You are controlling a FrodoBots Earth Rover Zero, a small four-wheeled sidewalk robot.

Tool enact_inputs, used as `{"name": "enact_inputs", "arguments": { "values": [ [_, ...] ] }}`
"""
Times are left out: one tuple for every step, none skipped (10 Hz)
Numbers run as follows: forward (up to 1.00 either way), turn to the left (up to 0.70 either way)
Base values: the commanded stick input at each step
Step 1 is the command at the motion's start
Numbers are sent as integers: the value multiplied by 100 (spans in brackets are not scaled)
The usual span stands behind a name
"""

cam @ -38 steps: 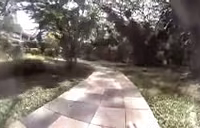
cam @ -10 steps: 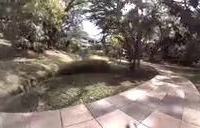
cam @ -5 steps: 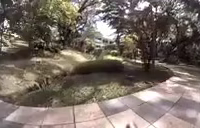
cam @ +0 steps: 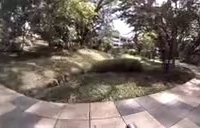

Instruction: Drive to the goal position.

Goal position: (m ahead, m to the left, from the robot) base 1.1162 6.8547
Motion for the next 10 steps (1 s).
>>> {"name": "enact_inputs", "arguments": {
  "values": [
    [0,100],
    [0,100],
    [0,100],
    [0,100],
    [0,100],
    [0,100],
    [0,100],
    [0,100],
    [0,100],
    [0,100]
  ]
}}
